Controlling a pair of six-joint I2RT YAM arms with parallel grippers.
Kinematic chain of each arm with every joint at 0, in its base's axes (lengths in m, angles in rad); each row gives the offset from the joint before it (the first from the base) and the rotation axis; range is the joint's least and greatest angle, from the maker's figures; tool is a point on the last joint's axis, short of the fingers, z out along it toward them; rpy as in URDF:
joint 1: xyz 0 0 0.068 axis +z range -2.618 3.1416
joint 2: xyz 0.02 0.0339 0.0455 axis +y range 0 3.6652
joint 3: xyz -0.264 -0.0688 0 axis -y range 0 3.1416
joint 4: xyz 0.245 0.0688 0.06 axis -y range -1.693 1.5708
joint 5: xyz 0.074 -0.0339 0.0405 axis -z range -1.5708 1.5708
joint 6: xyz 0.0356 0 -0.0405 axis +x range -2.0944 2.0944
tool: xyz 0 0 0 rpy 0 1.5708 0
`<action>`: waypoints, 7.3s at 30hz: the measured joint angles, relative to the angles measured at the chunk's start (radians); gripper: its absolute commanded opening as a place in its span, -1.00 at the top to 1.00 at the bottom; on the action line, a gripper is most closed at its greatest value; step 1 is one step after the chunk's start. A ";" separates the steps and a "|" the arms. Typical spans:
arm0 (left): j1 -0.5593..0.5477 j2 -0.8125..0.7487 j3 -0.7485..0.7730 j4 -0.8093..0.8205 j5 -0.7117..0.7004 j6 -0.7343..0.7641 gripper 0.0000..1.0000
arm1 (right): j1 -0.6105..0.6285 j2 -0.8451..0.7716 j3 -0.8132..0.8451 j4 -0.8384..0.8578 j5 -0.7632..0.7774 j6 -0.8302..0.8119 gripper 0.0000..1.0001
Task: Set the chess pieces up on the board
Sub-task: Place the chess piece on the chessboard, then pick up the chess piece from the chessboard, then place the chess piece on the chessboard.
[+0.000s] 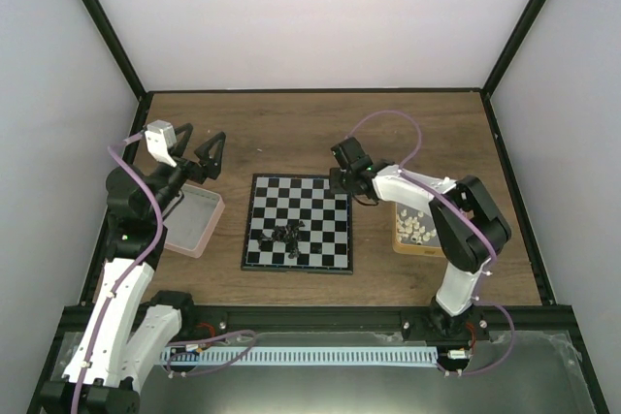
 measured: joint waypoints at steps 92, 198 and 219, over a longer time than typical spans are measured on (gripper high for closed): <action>0.000 0.021 0.000 -0.038 0.024 0.000 -1.00 | 0.411 -0.092 -0.102 -0.266 -0.063 -0.089 0.43; -0.814 0.864 0.351 -0.314 -0.402 -0.085 0.92 | -0.001 -0.805 -0.510 0.070 0.196 0.355 -0.15; -0.829 1.282 0.657 -0.450 -0.602 -0.114 0.91 | -0.001 -0.924 -0.524 -0.048 0.277 0.431 -0.21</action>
